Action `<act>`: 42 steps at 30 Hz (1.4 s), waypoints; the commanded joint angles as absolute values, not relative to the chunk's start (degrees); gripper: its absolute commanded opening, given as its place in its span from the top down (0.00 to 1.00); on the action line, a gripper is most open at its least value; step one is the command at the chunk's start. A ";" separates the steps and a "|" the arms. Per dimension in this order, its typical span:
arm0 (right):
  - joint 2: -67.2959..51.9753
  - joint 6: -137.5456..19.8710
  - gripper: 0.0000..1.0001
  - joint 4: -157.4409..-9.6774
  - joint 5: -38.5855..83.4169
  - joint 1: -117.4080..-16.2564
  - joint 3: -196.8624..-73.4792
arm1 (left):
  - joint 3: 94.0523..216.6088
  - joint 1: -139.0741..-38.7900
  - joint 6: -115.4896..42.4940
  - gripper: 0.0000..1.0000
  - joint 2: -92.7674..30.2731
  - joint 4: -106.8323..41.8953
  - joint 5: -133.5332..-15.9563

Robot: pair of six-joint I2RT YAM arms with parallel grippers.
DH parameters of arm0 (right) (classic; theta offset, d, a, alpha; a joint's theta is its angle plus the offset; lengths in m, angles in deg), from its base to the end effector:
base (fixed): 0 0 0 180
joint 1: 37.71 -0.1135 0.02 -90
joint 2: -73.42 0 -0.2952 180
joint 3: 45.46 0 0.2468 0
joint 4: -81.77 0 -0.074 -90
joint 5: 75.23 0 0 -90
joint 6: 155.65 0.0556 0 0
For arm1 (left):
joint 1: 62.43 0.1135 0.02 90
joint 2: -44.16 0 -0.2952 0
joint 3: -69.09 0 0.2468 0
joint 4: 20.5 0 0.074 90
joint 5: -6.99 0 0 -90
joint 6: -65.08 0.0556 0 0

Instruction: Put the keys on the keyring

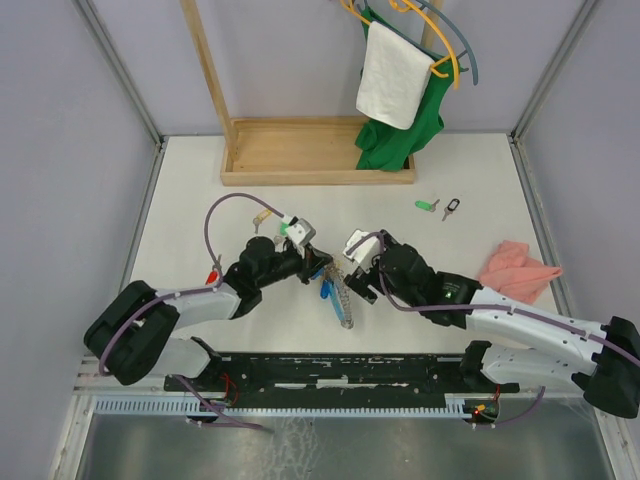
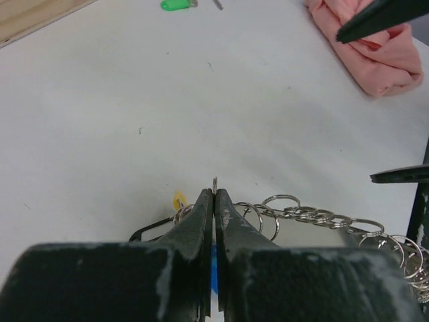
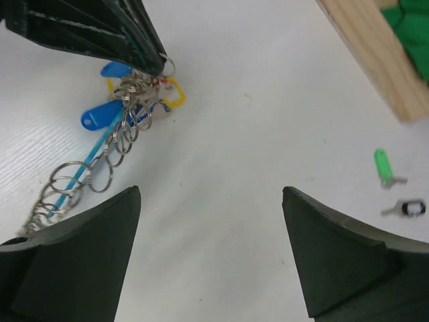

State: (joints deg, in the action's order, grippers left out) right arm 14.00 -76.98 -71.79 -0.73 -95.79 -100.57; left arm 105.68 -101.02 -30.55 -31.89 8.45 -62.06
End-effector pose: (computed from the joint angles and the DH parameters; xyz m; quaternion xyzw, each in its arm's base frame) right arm 0.1319 0.1836 0.2839 -0.4356 0.7461 0.0867 0.4961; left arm 0.1933 -0.1797 0.2202 0.3260 0.6920 -0.3662 0.5299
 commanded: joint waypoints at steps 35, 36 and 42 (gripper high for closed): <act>48.64 -43.57 0.00 -24.78 -40.80 -95.15 -116.82 | 124.67 -99.90 -44.34 0.00 12.46 -53.20 -106.03; 49.58 -43.59 0.00 -24.21 -41.09 -95.18 -116.84 | 124.43 -99.88 -43.74 0.01 15.36 -54.12 -106.87; 55.03 -44.79 0.00 -26.89 -39.82 -95.15 -114.10 | 121.53 -99.85 -41.53 0.01 27.54 -56.78 -115.12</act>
